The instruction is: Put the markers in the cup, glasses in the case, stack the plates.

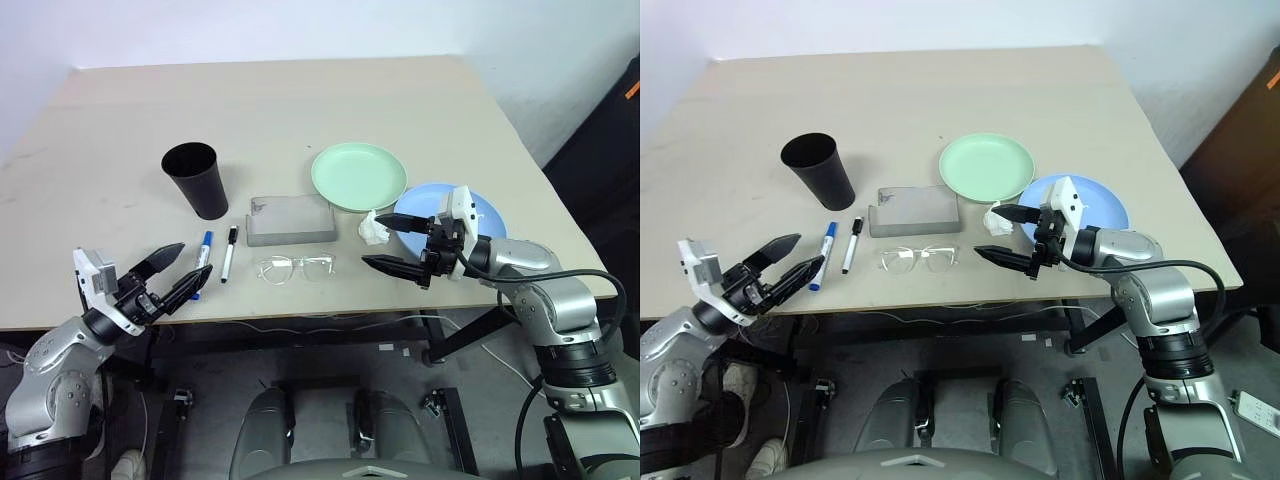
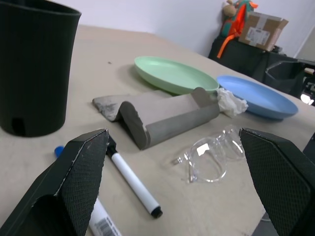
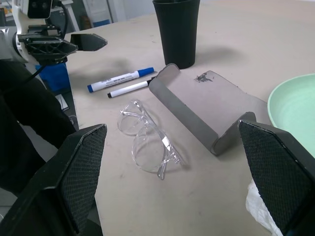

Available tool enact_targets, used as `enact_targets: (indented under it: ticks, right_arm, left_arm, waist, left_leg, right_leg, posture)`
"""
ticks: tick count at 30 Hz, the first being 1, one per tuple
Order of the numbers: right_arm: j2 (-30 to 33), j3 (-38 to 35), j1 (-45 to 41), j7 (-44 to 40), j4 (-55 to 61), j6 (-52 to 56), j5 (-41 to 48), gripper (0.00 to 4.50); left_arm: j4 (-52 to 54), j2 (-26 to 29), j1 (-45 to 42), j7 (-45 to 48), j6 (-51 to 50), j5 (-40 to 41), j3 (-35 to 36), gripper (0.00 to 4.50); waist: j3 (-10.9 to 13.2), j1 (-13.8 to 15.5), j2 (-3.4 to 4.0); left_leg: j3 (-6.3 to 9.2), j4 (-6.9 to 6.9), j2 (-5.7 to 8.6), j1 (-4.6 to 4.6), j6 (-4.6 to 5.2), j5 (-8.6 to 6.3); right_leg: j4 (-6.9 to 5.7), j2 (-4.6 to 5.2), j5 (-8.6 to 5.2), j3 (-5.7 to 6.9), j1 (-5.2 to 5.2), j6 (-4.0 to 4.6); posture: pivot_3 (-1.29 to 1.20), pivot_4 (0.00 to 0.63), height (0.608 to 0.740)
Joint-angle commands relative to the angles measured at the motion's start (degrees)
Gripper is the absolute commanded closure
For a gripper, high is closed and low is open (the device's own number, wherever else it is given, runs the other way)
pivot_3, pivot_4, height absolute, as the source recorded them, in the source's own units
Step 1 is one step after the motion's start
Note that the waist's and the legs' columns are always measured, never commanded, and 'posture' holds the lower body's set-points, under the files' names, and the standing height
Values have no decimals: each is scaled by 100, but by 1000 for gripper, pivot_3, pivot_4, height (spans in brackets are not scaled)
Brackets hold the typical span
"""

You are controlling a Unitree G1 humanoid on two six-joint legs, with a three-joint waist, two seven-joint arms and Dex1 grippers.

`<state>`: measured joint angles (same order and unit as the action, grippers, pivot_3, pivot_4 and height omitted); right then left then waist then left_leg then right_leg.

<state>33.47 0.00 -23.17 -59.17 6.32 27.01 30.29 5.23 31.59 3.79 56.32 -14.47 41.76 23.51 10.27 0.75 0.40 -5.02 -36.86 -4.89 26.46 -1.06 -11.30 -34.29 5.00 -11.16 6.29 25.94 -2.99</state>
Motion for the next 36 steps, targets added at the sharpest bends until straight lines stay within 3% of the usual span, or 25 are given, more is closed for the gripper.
enact_targets:
  ticks: [1, 25, 36]
  right_arm:
    - [20, -206, 52, 20, 175, -151, 72, 0]
    - [256, -222, -68, 299, 24, -381, -374, 0]
    - [1005, -58, -33, 400, 345, 968, -465, 0]
  left_arm:
    - [199, 96, -36, 70, 59, 58, 103, 47]
    - [-129, 5, -732, 306, -41, -136, -575, 47]
    - [-402, -115, -1023, 341, 88, -325, -797, 47]
  waist:
    - [0, 2, 0]
    - [0, -3, 0]
    - [0, -2, 0]
  left_leg:
    - [0, 0, 0, 0, 0, 0]
    - [1, -8, 0, -1, 0, 0]
    - [-1, -11, 1, 2, 1, 1]
  right_leg:
    - [0, 0, 0, 0, 1, 0]
    - [-6, -1, 0, 0, -22, 0]
    - [-5, 1, 0, -2, -21, 0]
  posture:
    - [0, 150, 738]
    - [0, 150, 738]
    - [0, 150, 738]
